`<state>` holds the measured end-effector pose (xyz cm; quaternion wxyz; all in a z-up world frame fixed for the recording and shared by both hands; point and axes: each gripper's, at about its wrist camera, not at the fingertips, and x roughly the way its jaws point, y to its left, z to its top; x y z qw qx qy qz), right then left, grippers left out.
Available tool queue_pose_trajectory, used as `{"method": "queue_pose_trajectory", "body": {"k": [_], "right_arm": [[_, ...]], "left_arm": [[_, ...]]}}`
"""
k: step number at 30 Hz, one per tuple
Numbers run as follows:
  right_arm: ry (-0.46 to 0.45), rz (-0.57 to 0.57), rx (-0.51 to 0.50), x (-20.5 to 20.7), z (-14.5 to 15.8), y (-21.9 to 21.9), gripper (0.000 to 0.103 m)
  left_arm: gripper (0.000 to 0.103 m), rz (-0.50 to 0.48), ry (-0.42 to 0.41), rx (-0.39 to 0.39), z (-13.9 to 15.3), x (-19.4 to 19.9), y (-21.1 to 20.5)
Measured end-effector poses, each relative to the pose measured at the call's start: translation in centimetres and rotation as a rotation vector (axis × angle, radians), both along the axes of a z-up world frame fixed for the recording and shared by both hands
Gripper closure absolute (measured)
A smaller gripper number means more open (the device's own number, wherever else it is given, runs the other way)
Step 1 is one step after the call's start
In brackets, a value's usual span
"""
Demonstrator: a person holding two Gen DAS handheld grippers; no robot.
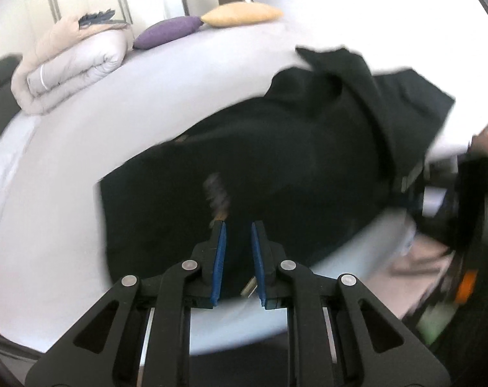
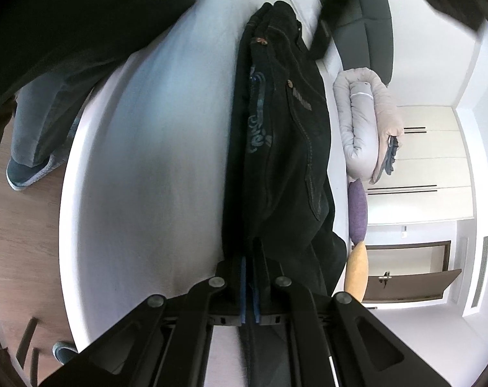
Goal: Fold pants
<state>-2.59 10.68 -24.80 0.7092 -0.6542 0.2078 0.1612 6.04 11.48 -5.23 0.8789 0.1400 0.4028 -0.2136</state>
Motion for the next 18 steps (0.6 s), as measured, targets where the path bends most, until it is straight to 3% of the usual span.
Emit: {"method": "queue_pose_trajectory", "body": {"k": [3, 5, 6, 10, 11, 14, 15, 18], "right_arm": [[0.0, -0.007, 0.015, 0.0, 0.1, -0.1, 0.096], [0.001, -0.014, 0.031, -0.1, 0.2, -0.2, 0.096], [0.004, -0.021, 0.041, -0.1, 0.2, -0.2, 0.096], [0.012, -0.049, 0.143, -0.2, 1.4, -0.9, 0.094], [0.022, -0.062, 0.188, -0.1, 2.0, -1.3, 0.085], [0.042, -0.147, 0.408, 0.6, 5.7, -3.9, 0.03], [0.08, -0.174, 0.496, 1.1, 7.3, -5.1, 0.024], [0.131, -0.377, 0.763, 5.5, 12.4, -10.4, 0.024]], "left_arm": [[0.087, -0.013, 0.043, -0.039, -1.8, 2.0, -3.4], [0.087, 0.004, 0.109, 0.013, -4.3, 3.2, -5.0], [0.087, 0.024, 0.089, 0.013, -5.3, 3.3, -5.2], [0.087, 0.101, 0.112, -0.127, -5.7, 3.4, -3.3], [0.087, 0.107, 0.113, -0.14, -5.8, 3.4, -3.1], [0.087, 0.11, 0.101, -0.132, -6.0, 3.6, -3.4], [0.087, 0.115, 0.101, -0.14, -6.1, 3.4, -3.4], [0.087, 0.125, 0.101, -0.186, -6.7, 3.3, -3.3]]}}
